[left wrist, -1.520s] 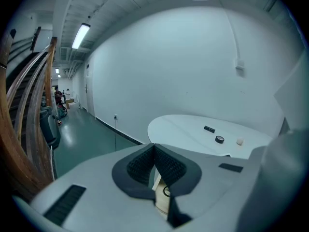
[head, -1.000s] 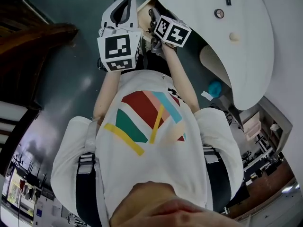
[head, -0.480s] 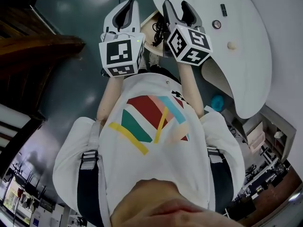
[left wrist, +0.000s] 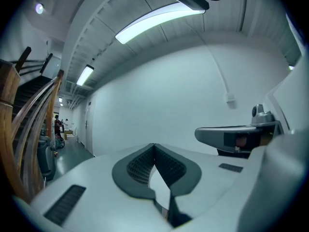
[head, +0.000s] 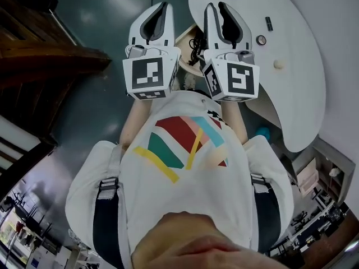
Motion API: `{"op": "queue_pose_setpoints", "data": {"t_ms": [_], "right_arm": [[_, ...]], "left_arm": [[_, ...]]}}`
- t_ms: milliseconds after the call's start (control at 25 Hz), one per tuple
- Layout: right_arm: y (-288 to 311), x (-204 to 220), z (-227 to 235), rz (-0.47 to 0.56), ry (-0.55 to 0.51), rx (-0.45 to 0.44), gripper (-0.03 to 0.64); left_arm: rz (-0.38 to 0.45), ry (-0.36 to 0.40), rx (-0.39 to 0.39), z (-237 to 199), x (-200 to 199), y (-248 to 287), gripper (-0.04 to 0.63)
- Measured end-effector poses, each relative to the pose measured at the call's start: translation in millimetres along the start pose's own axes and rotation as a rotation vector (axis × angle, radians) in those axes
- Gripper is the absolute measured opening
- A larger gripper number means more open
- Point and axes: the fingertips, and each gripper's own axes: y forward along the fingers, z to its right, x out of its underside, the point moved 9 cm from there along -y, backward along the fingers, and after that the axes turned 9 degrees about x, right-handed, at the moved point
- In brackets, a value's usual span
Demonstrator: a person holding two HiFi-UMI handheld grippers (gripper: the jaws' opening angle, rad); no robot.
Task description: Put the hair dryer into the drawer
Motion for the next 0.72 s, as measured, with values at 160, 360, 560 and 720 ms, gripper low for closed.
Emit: {"op": "queue_pose_setpoints", "data": {"t_ms": [160,360,560,720], "right_arm": [[-8.0,-10.9,-2.5,0.058,-0.054,-0.016,0.017],[-13.4,-9.9,-4.2,0.057,-0.085,-0.013,0.011],[-16.3,-15.4,-2.3,0.079,-0.094,-0.012,0.011],[-20.4,-20.5,0.0,0.087,-0.089,-0.012,0.011]], "left_arm": [[0.038,0.018,-0.005,3.1,-12.3,-5.6,0.015],[0.07,0.036,-0.011,9.5,-22.8,-12.8,0.015],[0.083,0.047,-0.018,12.6,-25.2,-15.2,0.015],[0.096,0.052,-0.021,14.9,-31.6,-18.3,0.015]]}}
